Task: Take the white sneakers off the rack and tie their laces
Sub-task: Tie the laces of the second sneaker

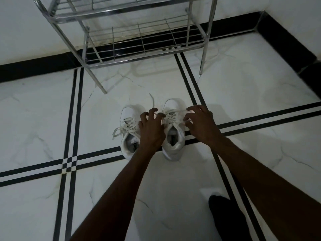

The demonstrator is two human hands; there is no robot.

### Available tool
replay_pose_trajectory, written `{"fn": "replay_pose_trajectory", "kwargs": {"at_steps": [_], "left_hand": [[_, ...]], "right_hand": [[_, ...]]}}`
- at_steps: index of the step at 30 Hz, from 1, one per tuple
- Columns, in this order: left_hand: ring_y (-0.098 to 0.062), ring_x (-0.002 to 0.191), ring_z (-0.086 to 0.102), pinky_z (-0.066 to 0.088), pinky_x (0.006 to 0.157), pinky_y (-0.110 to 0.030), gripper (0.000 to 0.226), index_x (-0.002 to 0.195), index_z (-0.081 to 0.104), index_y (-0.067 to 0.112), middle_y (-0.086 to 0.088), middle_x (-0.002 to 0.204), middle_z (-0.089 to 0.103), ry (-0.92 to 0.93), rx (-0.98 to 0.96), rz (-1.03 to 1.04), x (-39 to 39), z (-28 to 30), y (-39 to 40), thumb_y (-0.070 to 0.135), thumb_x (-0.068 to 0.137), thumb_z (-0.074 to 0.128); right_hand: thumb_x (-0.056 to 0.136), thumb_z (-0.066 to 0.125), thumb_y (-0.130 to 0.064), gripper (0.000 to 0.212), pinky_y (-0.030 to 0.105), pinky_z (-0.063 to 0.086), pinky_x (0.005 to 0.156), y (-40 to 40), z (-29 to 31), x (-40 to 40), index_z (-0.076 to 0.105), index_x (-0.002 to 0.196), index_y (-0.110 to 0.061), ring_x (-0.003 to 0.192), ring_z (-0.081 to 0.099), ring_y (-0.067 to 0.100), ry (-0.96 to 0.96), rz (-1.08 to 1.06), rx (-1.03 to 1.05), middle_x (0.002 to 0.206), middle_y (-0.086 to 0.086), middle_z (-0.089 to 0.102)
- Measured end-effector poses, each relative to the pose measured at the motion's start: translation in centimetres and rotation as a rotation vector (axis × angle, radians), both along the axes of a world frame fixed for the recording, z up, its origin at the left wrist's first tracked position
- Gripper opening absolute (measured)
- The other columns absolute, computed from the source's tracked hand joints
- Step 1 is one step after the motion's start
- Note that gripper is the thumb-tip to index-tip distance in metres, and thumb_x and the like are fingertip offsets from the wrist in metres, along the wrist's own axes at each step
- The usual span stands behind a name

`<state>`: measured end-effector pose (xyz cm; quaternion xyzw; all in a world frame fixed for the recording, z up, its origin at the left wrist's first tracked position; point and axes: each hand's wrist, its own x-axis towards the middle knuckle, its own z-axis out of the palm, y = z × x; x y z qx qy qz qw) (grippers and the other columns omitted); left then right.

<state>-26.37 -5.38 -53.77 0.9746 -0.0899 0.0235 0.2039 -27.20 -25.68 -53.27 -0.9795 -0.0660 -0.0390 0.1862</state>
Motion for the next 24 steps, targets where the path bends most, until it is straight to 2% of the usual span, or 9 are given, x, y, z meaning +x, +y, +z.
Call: {"fn": "replay_pose_trajectory", "kwargs": {"at_steps": [2,4,6,9,12,14,16,20,24], "left_hand": [[-0.037,0.134,0.034,0.031,0.101,-0.048,0.022,0.114,0.069,0.019,-0.004,0.142,0.049,0.07,0.157,0.0,0.5,0.0,0.3,0.02,0.092,0.063],[-0.034,0.133,0.038,0.028,0.103,-0.049,0.018,0.108,0.071,0.019,-0.003,0.133,0.057,0.131,0.143,-0.007,0.7,0.6,1.1,0.027,0.098,0.058],[-0.027,0.12,0.053,0.035,0.105,-0.049,0.024,0.094,0.071,0.019,-0.001,0.114,0.065,0.2,-0.103,-0.019,0.7,2.0,1.6,0.033,0.103,0.053],[-0.011,0.094,0.062,0.049,0.092,-0.044,0.035,0.087,0.071,0.014,0.003,0.097,0.07,0.313,-0.666,0.107,0.9,5.0,1.9,0.036,0.105,0.05],[-0.011,0.098,0.068,0.05,0.091,-0.03,0.043,0.096,0.076,0.003,0.003,0.096,0.078,0.358,-0.911,0.075,1.9,6.9,1.3,0.033,0.106,0.047],[-0.022,0.092,0.07,0.054,0.09,-0.025,0.046,0.088,0.067,-0.006,-0.012,0.092,0.076,0.366,-1.024,0.021,2.6,7.7,0.5,0.03,0.107,0.045],[-0.025,0.077,0.063,0.055,0.081,-0.03,0.038,0.086,0.057,0.004,-0.017,0.083,0.065,0.398,-1.06,0.003,3.0,7.5,-0.3,0.032,0.108,0.043],[-0.013,0.071,0.053,0.046,0.071,-0.032,0.033,0.099,0.059,0.009,0.0,0.078,0.058,0.424,-0.971,-0.005,3.3,5.7,-1.1,0.034,0.109,0.04],[0.008,0.062,0.057,0.046,0.067,-0.022,0.026,0.118,0.061,0.004,0.021,0.067,0.066,0.407,-0.864,-0.031,3.2,4.6,-1.0,0.02,0.109,0.042]], "right_hand": [[0.09,0.068,-0.033,0.019,0.039,0.044,0.091,-0.7,0.3,-0.1,0.073,0.088,-0.015,0.115,0.059,0.025,0.011,0.014,0.103,0.111,0.002,0.071],[0.092,0.065,-0.034,0.024,0.037,0.051,0.085,-0.5,1.5,-0.2,0.073,0.085,-0.013,0.097,0.067,0.019,0.127,0.031,0.374,0.096,0.002,0.074],[0.094,0.063,-0.034,0.023,0.037,0.055,0.086,-0.3,2.9,0.3,0.073,0.085,-0.016,0.093,0.069,0.015,0.28,-0.041,0.633,0.093,-0.002,0.076],[0.097,0.057,-0.035,0.03,0.039,0.056,0.075,0.6,4.9,1.3,0.07,0.093,-0.008,0.1,0.071,0.02,0.336,-0.204,1.028,0.102,0.003,0.078],[0.1,0.053,-0.035,0.03,0.028,0.048,0.056,1.7,6.3,2.2,0.06,0.086,-0.011,0.094,0.075,0.025,0.34,-0.256,1.356,0.098,0.012,0.077],[0.101,0.051,-0.036,0.029,0.026,0.042,0.051,2.5,6.4,2.6,0.061,0.087,-0.013,0.081,0.072,0.024,0.344,-0.269,1.371,0.09,0.011,0.074],[0.102,0.05,-0.032,0.027,0.026,0.041,0.055,3.1,5.8,2.9,0.068,0.101,-0.012,0.077,0.064,0.019,0.361,-0.248,1.287,0.09,0.007,0.068],[0.103,0.049,-0.016,0.032,0.018,0.047,0.062,3.5,4.8,3.3,0.064,0.129,-0.026,0.074,0.065,-0.001,0.391,-0.153,1.04,0.098,-0.003,0.068],[0.099,0.055,-0.006,0.041,0.016,0.051,0.059,3.7,4.5,3.4,0.055,0.134,-0.026,0.083,0.07,0.009,0.397,-0.172,1.011,0.105,0.004,0.074]]}}
